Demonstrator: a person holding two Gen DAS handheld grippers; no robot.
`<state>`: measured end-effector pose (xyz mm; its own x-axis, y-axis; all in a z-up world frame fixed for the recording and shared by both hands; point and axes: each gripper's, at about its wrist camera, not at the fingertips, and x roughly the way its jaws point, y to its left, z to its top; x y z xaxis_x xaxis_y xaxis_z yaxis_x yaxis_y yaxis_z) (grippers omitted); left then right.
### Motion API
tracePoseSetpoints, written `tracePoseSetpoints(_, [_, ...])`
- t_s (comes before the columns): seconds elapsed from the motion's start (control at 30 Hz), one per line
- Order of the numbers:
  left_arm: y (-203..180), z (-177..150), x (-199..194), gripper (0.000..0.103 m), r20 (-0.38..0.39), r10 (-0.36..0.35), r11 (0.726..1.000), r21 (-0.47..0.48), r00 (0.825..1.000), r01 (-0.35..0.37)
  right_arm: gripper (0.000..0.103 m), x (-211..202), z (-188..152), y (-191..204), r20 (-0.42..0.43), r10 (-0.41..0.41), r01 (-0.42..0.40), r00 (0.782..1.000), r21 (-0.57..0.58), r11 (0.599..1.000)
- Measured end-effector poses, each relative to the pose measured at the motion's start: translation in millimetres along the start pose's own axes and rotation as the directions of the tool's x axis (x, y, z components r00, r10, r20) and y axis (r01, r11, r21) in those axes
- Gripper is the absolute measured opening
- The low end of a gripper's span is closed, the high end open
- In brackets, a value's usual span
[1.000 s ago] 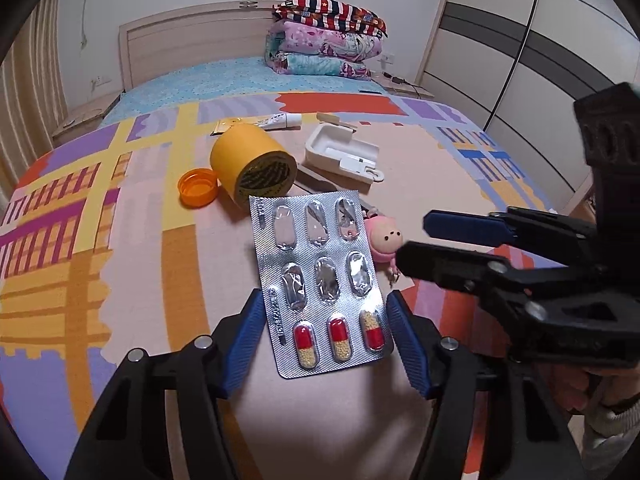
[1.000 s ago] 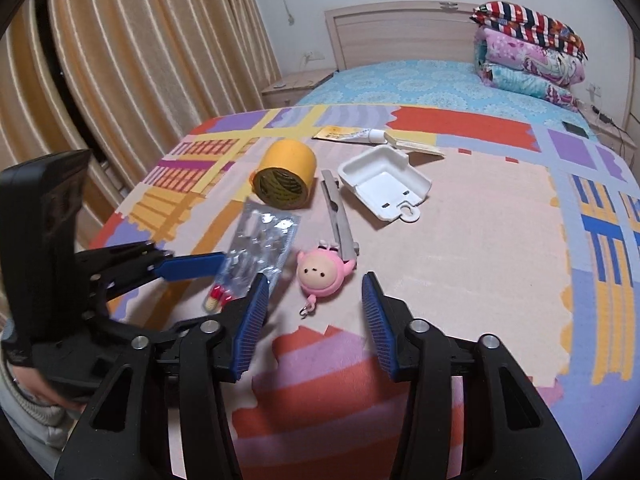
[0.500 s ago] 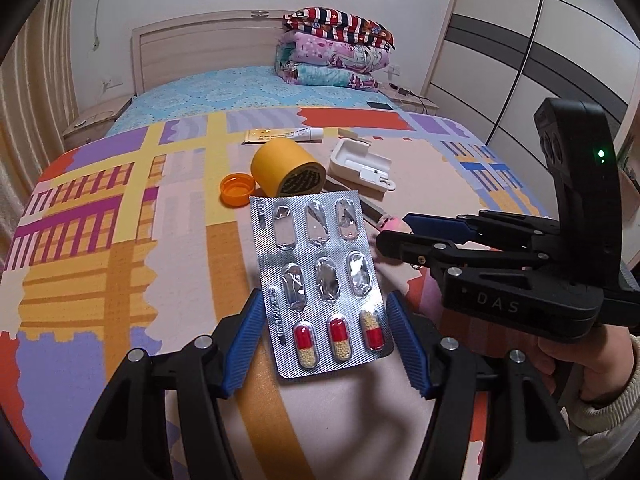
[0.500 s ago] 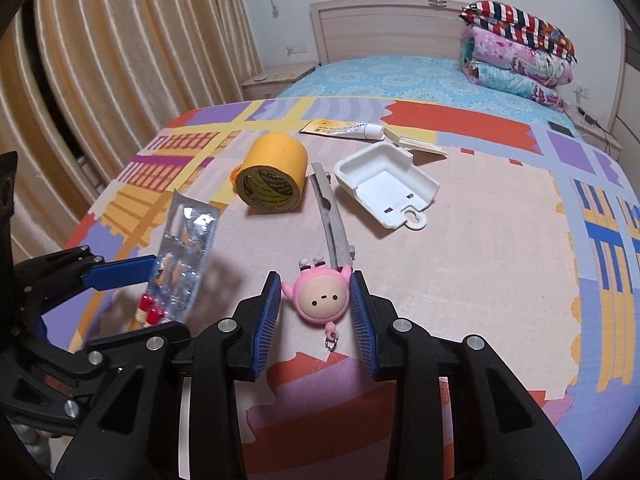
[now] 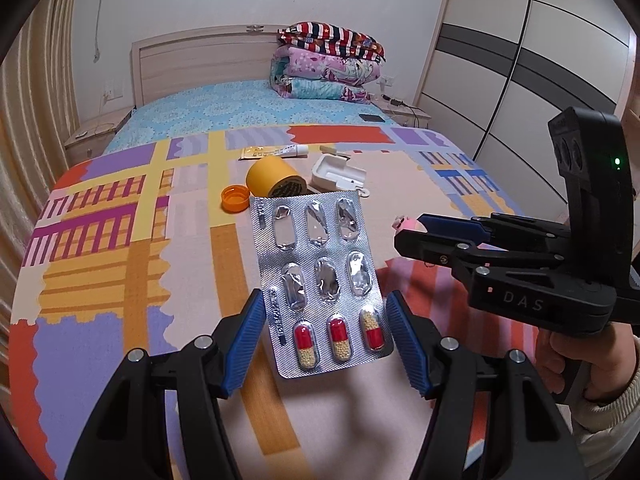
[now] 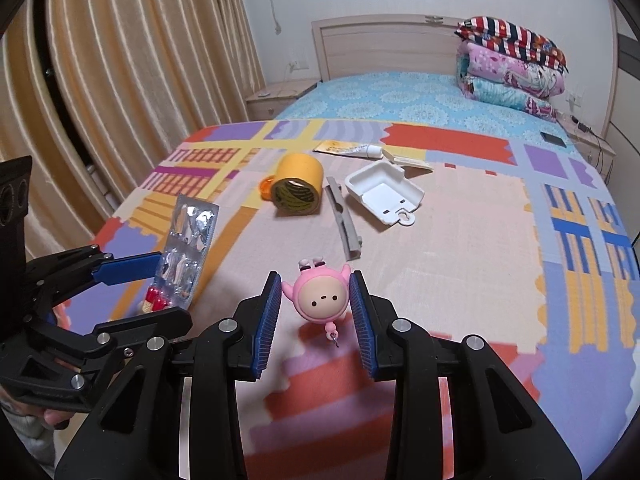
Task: Collect trash
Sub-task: 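Grasp the pill blister pack with the left tool while the right tool grasps the pink toy, then carry the blister pack and pink toy over the black bin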
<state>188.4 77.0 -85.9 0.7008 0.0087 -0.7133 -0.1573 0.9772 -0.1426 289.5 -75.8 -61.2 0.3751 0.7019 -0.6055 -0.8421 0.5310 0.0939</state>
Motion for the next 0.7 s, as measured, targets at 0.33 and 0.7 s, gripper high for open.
tracePoseSetpoints(0.33, [-21.8,-25.2,-46.5,0.06,0.032,-0.02,1.0,0.009,0.999,0.019,0.035,-50.1,-28.3,26.8,0.034,0.008,-0.007,0.999,-0.028,1.0])
tracePoseSetpoints(0.7, [-41.7,-62.5,-74.2,0.06,0.02,-0.034,0.999,0.034,0.999,0.033,0.035,-83.0,-68.2,40.9,0.035,0.014,-0.013,0.999,-0.031,0.999])
